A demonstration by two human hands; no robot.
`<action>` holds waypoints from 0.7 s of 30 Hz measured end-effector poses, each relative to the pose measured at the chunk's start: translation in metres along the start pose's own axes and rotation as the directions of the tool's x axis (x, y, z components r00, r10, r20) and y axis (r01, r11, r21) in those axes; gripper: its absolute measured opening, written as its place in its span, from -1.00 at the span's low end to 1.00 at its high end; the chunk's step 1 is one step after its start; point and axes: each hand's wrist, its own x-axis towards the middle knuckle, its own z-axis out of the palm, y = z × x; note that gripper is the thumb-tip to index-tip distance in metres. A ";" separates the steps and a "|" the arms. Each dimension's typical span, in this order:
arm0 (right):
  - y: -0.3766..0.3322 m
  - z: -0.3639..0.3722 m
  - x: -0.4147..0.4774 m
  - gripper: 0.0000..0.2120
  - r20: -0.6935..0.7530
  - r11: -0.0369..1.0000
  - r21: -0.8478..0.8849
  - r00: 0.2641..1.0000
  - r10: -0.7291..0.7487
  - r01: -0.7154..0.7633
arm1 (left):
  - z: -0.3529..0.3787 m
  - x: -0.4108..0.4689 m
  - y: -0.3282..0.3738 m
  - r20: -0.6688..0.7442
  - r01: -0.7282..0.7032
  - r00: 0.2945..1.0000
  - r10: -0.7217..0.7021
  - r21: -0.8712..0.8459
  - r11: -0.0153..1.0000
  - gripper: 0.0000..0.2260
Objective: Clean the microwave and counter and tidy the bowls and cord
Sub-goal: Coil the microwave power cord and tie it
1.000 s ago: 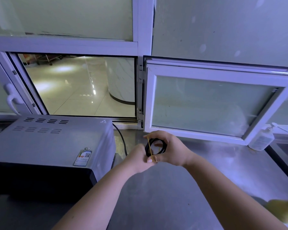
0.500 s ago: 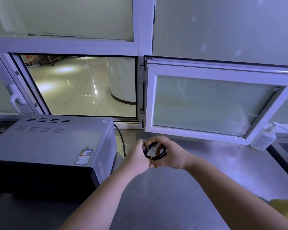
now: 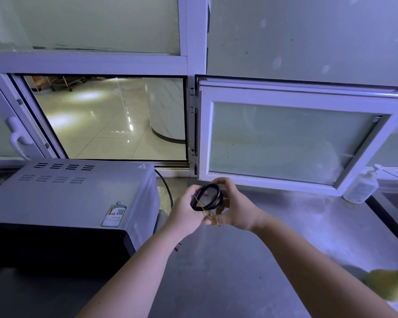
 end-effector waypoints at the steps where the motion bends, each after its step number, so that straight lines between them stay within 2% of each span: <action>1: 0.000 -0.001 -0.002 -0.15 -0.011 1.000 0.020 1.000 0.014 -0.014 | -0.001 0.002 -0.001 -0.007 -0.001 1.000 0.001 -0.004 1.000 -0.61; 3: 0.003 -0.001 -0.005 -0.20 -0.029 0.999 0.040 0.999 0.033 -0.032 | -0.002 0.003 -0.004 -0.002 -0.004 1.000 0.004 0.015 1.000 -0.68; 6: 0.011 0.001 -0.009 -0.40 -0.074 0.997 0.075 0.997 0.037 -0.031 | -0.003 0.004 -0.005 0.023 0.008 1.000 -0.008 0.008 1.000 -0.74; 12: 0.014 0.003 -0.020 -0.80 -0.120 0.998 0.040 0.991 0.059 -0.055 | -0.008 0.011 -0.003 0.029 0.011 1.000 -0.011 0.004 1.000 -0.78; 15: 0.013 0.002 -0.023 -0.94 -0.106 0.991 0.105 0.990 0.096 -0.085 | -0.011 0.013 -0.001 0.000 0.015 1.000 -0.015 -0.005 1.000 -0.78; 19: 0.011 -0.002 -0.027 -0.73 -0.081 0.984 0.149 0.990 0.113 -0.100 | -0.013 0.015 -0.001 0.002 0.023 1.000 -0.023 0.021 1.000 -0.79; 21: 0.008 -0.003 -0.027 -0.69 -0.056 0.986 0.124 0.991 0.122 -0.114 | -0.014 0.016 -0.002 0.015 0.024 1.000 -0.024 0.049 0.999 -0.78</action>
